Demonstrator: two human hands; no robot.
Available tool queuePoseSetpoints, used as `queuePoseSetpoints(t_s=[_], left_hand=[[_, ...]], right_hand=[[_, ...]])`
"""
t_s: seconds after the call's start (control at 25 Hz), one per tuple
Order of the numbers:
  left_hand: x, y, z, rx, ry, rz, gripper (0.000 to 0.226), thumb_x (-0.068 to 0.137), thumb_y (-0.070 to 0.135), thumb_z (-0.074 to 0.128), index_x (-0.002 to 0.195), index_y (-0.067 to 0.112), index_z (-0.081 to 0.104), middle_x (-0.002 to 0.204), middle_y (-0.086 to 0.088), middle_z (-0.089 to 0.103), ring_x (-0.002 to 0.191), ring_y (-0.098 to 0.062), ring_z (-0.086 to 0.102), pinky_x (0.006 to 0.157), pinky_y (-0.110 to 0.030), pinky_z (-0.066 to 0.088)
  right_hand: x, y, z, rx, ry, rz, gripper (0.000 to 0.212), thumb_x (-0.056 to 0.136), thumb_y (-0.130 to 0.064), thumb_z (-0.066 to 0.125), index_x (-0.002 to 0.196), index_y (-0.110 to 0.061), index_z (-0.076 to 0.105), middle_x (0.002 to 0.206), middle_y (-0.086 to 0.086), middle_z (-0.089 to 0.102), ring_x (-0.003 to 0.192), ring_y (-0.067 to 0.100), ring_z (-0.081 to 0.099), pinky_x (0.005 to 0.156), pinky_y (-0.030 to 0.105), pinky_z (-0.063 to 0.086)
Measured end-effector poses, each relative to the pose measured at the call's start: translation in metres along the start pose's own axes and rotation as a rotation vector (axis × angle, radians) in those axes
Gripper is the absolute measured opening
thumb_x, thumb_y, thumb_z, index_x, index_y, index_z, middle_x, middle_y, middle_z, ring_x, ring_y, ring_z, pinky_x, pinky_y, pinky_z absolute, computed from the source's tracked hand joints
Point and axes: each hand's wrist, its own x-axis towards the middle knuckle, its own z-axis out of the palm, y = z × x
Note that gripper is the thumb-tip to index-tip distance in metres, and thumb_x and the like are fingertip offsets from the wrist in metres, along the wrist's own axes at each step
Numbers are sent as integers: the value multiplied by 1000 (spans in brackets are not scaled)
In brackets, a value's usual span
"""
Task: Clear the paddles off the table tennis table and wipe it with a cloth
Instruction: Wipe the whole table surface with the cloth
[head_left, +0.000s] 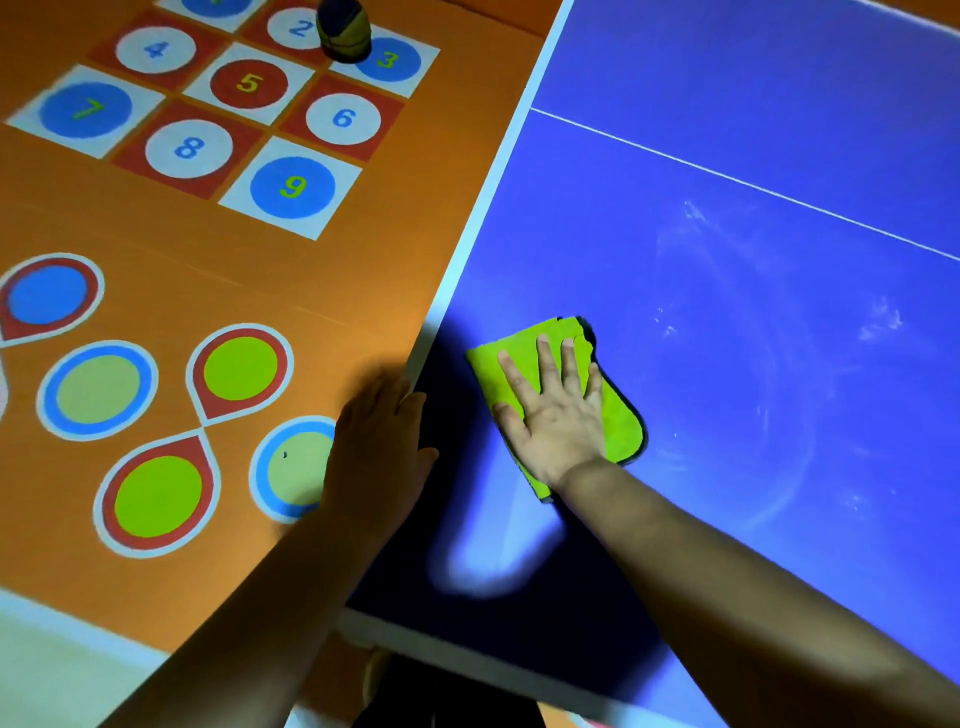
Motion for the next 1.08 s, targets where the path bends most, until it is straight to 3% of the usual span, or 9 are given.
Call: queuePoseSetpoints(t_s=[0.08, 0.24, 0.48, 0.56, 0.68, 0.84, 1.08], left_hand=[[-35, -6, -1, -3, -22, 4, 66, 53, 19, 88, 111, 1, 63, 117, -19, 61, 117, -41, 52, 92, -52, 44], [-84, -12, -4, 11, -46, 11, 71, 47, 19, 90, 110, -2, 63, 113, -21, 63, 108, -42, 58, 82, -53, 49], [-100, 9, -3, 3, -70, 114, 68, 46, 12, 88, 109, 1, 65, 111, -19, 65, 100, -38, 62, 84, -46, 50], [-95, 21, -2, 21, -83, 168, 70, 42, 17, 89, 107, 3, 67, 109, -16, 66, 99, -35, 63, 90, -41, 40], [-79, 34, 3, 7, -94, 230, 75, 39, 21, 90, 109, 6, 66, 112, -15, 65, 105, -33, 57, 90, -38, 33], [-34, 56, 10, 9, -136, 202, 81, 37, 26, 91, 110, 4, 66, 115, -17, 64, 104, -35, 62, 87, -47, 50], [59, 107, 24, 62, -212, 89, 102, 34, 36, 90, 120, -6, 57, 120, -23, 60, 108, -38, 59, 87, -54, 46]], right_hand=[[-40, -22, 15, 1, 14, -34, 65, 85, -61, 8, 149, -46, 6, 161, 6, -6, 146, 32, -14, 114, 55, -6], [-109, -57, 41, -4, 124, -125, 53, 90, -55, 33, 141, -42, 38, 159, 10, 18, 146, 38, 11, 111, 57, 6], [-184, -51, 58, 1, 131, -286, 60, 83, -50, 46, 142, -41, 37, 157, 7, 25, 144, 34, 21, 111, 55, 14], [-192, -32, 58, -24, 133, -339, 66, 79, -51, 47, 143, -42, 35, 155, 6, 31, 142, 32, 27, 111, 53, 15], [-180, 0, 51, -69, 113, -361, 69, 75, -53, 47, 142, -45, 34, 153, 4, 34, 141, 31, 31, 110, 52, 16], [-123, 46, 37, -46, 123, -359, 70, 77, -57, 46, 144, -45, 29, 156, 4, 28, 144, 30, 21, 110, 53, 15], [-1, 119, 4, -59, 107, -330, 62, 82, -58, 36, 141, -42, 38, 159, 1, 19, 147, 28, 9, 117, 52, 7]])
